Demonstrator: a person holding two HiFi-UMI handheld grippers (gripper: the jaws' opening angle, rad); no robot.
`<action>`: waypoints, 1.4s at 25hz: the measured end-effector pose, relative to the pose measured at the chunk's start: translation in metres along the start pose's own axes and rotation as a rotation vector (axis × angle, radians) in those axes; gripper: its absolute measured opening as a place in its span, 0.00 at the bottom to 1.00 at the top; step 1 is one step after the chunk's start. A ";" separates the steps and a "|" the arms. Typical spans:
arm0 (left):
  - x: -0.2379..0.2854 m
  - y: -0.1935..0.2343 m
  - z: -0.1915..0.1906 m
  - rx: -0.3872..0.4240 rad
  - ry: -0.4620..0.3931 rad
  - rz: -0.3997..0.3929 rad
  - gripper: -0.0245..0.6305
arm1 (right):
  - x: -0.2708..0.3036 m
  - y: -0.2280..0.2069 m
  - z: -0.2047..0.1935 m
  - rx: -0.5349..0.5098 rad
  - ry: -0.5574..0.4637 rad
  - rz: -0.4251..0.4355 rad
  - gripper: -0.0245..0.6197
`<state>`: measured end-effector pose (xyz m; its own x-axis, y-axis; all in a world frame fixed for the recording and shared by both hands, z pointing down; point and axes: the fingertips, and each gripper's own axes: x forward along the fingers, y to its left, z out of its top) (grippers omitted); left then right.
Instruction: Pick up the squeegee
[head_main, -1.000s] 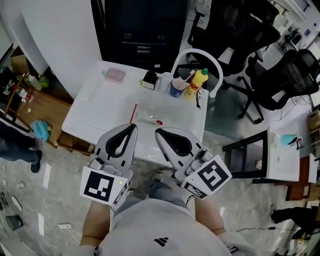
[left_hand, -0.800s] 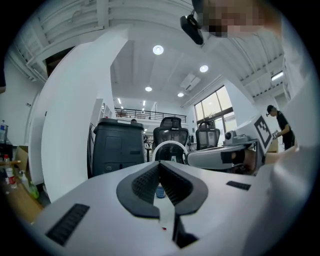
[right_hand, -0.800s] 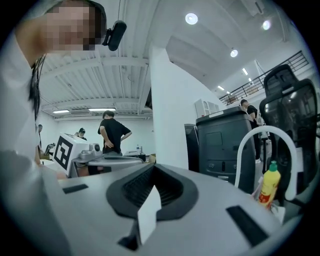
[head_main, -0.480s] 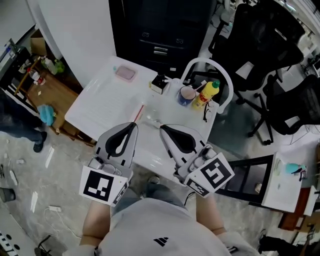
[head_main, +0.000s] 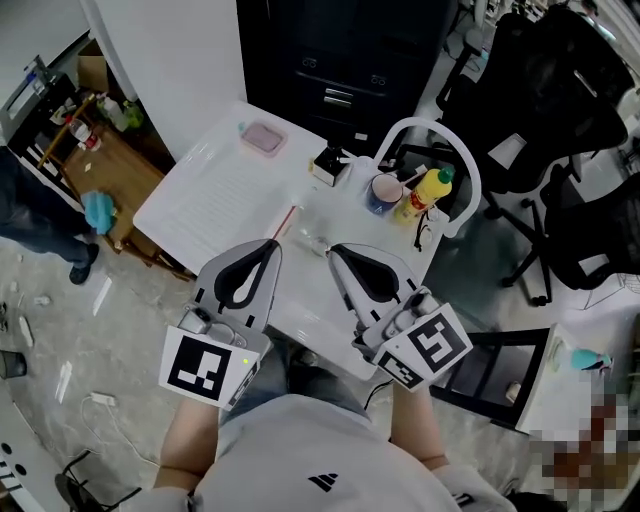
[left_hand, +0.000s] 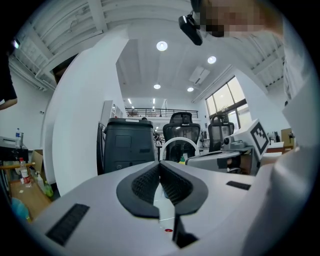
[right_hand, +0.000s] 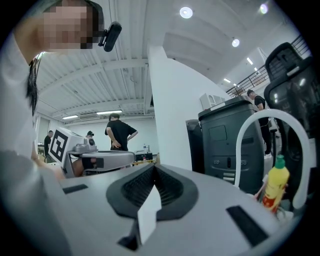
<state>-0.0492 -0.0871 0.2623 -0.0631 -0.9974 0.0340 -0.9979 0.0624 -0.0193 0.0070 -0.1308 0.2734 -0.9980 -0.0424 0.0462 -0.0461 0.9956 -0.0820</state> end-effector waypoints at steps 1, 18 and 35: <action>0.002 0.001 -0.001 -0.003 0.002 -0.002 0.06 | 0.001 -0.002 0.000 0.000 0.004 -0.003 0.05; 0.043 0.049 -0.009 -0.047 0.034 -0.042 0.06 | 0.058 -0.041 -0.021 0.006 0.106 -0.023 0.05; 0.091 0.086 -0.063 -0.134 0.134 -0.105 0.06 | 0.115 -0.087 -0.103 0.039 0.313 -0.022 0.06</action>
<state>-0.1418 -0.1698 0.3267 0.0489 -0.9857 0.1611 -0.9919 -0.0290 0.1240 -0.0998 -0.2136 0.3881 -0.9353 -0.0303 0.3524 -0.0754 0.9905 -0.1149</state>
